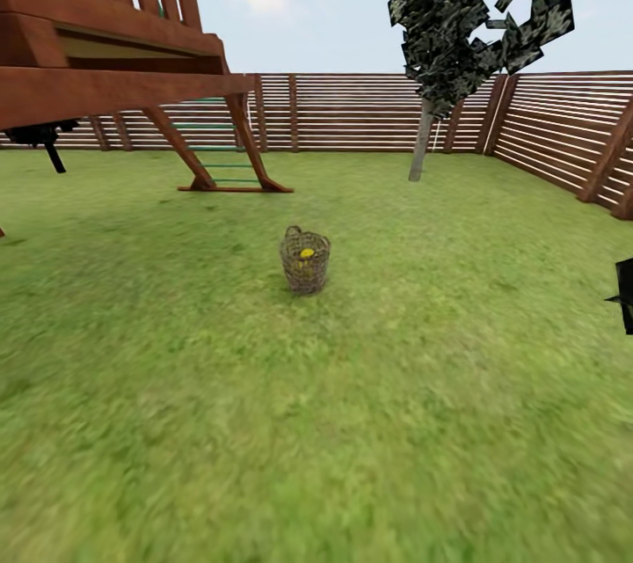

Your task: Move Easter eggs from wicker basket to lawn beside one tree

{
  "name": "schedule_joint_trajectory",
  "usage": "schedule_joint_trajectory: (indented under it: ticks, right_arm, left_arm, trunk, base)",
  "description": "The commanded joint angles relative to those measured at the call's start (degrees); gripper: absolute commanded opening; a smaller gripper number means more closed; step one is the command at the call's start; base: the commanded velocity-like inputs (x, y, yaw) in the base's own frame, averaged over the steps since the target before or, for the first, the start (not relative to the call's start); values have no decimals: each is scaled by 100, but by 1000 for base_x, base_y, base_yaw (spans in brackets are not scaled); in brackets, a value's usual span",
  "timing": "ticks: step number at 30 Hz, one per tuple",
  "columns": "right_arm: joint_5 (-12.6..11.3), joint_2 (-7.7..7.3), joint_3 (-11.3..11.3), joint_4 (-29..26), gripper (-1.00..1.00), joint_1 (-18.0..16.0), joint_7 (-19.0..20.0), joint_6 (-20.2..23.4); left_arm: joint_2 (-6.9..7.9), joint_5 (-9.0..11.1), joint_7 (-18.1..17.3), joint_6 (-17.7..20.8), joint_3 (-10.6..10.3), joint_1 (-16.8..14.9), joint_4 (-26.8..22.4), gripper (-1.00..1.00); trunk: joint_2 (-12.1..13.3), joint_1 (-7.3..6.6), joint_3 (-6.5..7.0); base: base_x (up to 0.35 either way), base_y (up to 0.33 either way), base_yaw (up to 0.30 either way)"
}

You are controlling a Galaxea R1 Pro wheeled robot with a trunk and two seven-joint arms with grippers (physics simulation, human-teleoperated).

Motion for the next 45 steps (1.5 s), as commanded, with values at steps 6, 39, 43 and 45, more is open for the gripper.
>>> schedule_joint_trajectory:
  ticks: [6, 39, 43, 45]
  right_arm:
    - [15, 6, 47, 8, 100, -2, 1, -17]
    - [-23, 60, 66, 136, 100, 0, 1, 7]
    - [4, 52, 70, 264, 100, 5, 19, 24]
    - [13, 36, 74, 276, 100, 6, 32, 39]
  left_arm:
    - [-1, 5, -4, -7, 7, 3, -9, 100]
    - [-17, -6, 15, 7, -5, 3, -1, 100]
    - [-24, -7, 17, 10, -10, 3, 7, 100]
    - [-26, -6, 17, 10, -11, 3, 8, 100]
  trunk:
    - [-2, 4, -4]
    - [-2, 4, -4]
    - [-2, 4, -4]
    - [-2, 4, -4]
  base:
    - [340, 0, 0]
    - [340, 0, 0]
    - [340, 0, 0]
    - [340, 0, 0]
